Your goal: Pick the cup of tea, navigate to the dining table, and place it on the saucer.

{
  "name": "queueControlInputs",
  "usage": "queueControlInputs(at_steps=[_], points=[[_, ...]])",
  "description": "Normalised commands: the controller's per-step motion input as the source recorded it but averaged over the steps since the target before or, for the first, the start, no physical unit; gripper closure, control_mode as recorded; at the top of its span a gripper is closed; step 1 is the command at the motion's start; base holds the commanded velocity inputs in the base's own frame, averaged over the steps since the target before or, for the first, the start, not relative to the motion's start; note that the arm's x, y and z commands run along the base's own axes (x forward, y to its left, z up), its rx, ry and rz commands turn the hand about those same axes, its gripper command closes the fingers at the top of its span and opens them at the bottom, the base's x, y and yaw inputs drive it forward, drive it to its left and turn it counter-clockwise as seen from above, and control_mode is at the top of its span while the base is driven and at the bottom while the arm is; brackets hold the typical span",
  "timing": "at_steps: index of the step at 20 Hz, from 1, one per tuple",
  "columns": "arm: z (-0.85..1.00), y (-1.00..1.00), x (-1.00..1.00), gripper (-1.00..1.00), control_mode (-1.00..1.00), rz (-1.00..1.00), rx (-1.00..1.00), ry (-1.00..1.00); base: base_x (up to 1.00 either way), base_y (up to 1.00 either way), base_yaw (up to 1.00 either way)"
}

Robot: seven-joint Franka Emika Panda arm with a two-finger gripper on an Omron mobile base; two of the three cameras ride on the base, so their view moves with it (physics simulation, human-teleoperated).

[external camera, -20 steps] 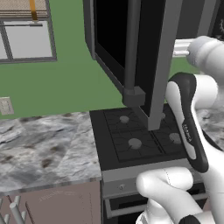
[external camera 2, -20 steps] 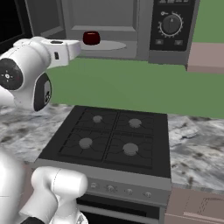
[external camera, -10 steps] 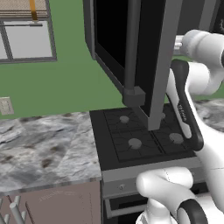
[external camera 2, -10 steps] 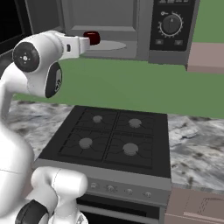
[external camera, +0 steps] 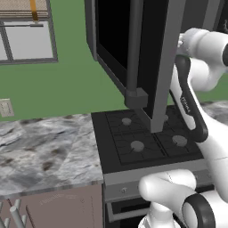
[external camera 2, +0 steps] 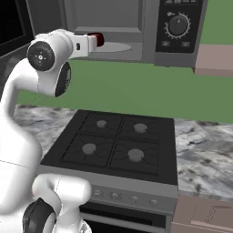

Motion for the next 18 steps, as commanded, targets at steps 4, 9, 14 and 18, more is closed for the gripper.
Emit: queueControlInputs(at_steps=[4, 9, 14, 18], points=[[-0.03, 0.00, 0.34, -1.00, -1.00, 0.20, 0.00, 0.00, 0.00, 0.00, 0.00], [-0.05, -0.01, 0.32, -1.00, -1.00, 0.19, 0.00, 0.00, 0.00, 0.00, 0.00], [-0.01, -0.17, 0.11, -1.00, -1.00, 0.09, 0.00, 0.01, 0.00, 0.00, 0.00], [0.00, -0.10, 0.23, -1.00, -1.00, 0.00, 0.00, 0.11, 0.00, 0.00, 0.00]])
